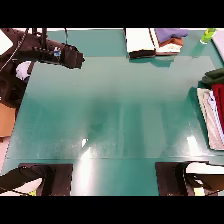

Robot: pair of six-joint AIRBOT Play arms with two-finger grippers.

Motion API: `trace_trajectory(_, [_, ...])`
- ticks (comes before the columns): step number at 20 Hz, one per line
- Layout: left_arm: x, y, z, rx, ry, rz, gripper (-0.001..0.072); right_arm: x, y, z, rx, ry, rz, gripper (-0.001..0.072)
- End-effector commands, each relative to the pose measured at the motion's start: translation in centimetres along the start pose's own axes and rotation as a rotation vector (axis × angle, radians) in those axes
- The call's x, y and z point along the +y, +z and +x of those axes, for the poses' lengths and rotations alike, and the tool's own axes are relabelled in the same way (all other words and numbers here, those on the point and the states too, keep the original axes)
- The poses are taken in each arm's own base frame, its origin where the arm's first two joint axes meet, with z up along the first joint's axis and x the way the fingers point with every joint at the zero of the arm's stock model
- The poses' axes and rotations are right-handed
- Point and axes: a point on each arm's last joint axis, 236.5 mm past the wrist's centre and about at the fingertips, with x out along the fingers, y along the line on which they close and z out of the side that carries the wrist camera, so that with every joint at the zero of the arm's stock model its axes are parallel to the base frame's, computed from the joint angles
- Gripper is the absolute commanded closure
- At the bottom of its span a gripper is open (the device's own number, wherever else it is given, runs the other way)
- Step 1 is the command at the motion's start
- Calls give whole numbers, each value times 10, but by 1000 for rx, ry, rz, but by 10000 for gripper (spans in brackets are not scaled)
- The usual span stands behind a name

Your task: Fold the shirts.

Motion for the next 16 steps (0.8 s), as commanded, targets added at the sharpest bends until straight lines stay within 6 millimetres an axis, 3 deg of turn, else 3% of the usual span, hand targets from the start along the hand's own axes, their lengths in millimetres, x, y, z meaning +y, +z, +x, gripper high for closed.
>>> trace_trajectory(1, [0,-1,0,2,0,0,672,19,32,-40,-90,18,-47,696])
trace_trajectory(4, [0,-1,0,5,0,0,671,11,28,-65,-104,-5,-54,696])
trace_trajectory(9, [0,-1,0,5,0,8,671,-23,-6,-96,-75,-82,-99,696])
trace_trajectory(16, [2,-8,6,24,2,4,671,-112,-100,-119,102,-239,-78,696])
